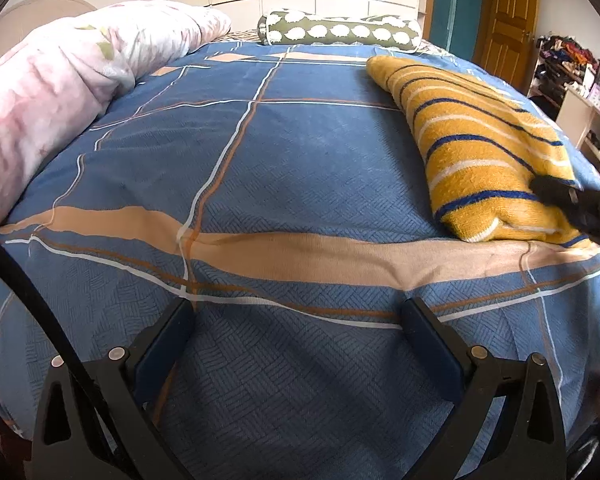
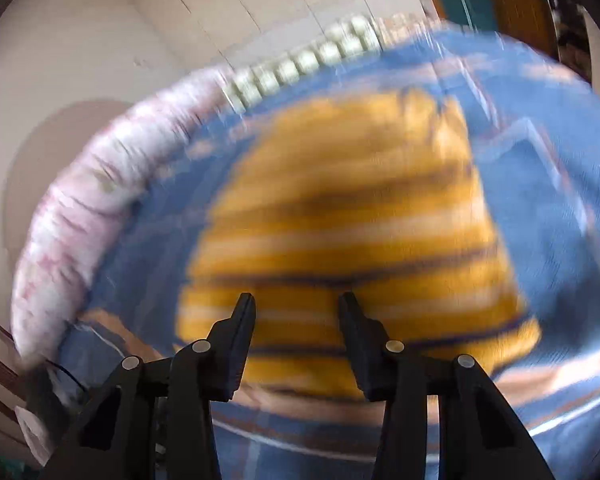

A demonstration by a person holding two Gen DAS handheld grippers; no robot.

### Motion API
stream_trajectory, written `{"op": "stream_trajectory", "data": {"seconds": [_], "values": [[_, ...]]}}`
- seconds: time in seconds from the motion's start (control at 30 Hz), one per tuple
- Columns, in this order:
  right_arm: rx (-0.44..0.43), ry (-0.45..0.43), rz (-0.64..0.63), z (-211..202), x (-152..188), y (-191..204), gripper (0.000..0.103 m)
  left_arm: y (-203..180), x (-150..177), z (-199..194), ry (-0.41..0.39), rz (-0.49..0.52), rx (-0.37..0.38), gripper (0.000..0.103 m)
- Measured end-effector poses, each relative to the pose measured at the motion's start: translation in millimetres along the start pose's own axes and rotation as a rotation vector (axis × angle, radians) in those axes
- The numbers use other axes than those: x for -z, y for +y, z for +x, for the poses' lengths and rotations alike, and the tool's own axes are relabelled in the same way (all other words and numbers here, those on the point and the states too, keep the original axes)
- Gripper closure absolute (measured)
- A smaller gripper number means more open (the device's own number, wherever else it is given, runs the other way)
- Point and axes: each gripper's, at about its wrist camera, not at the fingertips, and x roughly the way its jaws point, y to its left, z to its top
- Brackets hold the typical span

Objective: Fold small clothes

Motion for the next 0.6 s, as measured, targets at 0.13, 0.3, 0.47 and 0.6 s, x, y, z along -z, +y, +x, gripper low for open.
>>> {"op": "stream_trajectory", "data": {"seconds": [0.13,0.3,0.47,0.6], "values": [[0.089,-0.051,-0.113,-24,10,26,0.054,3,0,2,-0.005,-0.024,0.017,0.0],[0.092,-0.082,-0.184,-13,-14,56,0.054,4,1,-5,-0.013,-0.04,0.016,0.0],[0.165,-0.006,-0.236,18,0,55,0.053,9,5,-26,-0.034,-0.071,-0.011,0.0],[0.215,0.012,-0.314,3,26,57,0.051,3,3,-45,-0.063,-0.059,-0.027,0.0]]}}
